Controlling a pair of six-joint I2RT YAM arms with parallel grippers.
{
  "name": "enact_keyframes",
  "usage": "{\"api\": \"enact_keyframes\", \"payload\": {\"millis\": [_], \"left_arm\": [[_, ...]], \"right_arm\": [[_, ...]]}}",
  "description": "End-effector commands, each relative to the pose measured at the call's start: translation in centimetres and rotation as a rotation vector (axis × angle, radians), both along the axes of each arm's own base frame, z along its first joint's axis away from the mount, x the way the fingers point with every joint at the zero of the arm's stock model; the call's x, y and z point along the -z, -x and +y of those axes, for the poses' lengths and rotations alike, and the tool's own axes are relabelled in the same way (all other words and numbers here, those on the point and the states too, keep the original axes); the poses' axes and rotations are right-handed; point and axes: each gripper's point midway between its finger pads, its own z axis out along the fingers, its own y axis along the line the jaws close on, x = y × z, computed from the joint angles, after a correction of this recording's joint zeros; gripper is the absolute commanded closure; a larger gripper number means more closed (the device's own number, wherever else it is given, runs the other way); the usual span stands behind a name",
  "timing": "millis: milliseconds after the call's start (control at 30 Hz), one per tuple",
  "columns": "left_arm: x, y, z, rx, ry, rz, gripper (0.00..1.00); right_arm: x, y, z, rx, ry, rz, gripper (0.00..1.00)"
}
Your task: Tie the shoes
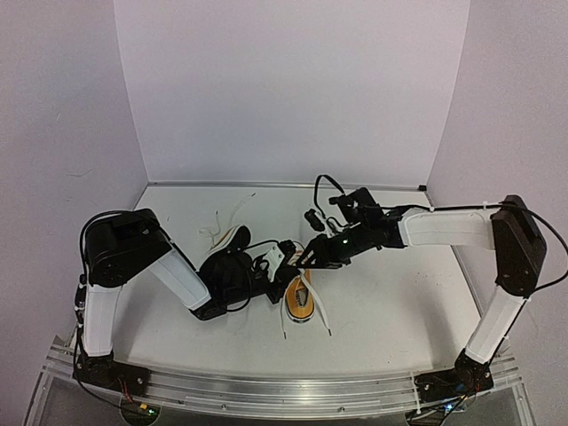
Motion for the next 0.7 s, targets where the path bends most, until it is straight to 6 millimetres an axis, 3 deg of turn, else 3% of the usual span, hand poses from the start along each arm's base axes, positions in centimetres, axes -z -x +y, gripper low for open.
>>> {"api": "enact_keyframes", "payload": {"millis": [0, 100, 200, 400, 567, 667], "left_arm": [[-0.7, -0.1, -0.1, 0.011, 0.039, -0.019, 1.0], [-0.7, -0.1, -0.3, 0.017, 0.035, -0.019, 1.0], [-0.7, -0.2, -0.4, 0.019, 0.034, -0.018, 1.0], [-0.6, -0.1, -0.3, 0.022, 0.024, -0.018, 1.0], [-0.4, 0.0, -0.4, 0.03, 0.019, -0.016, 1.0], [-0.4, 0.1, -0.5, 0.033, 0.018, -0.014, 1.0]], "right_arm": [[-4.7, -1.8, -1.9, 0.076, -0.056, -0.111, 0.64], [-4.2, -2.8, -3.1, 0.134, -0.027, -0.117, 0.65], [-1.5, -3.9, -4.2, 0.186, 0.053, -0.082, 0.72], [3.4, -4.1, -4.5, 0.19, 0.146, -0.002, 0.78], [4.9, -4.0, -4.0, 0.166, 0.156, 0.026, 0.79], [4.3, -4.1, -3.2, 0.147, 0.112, 0.028, 0.79]]}}
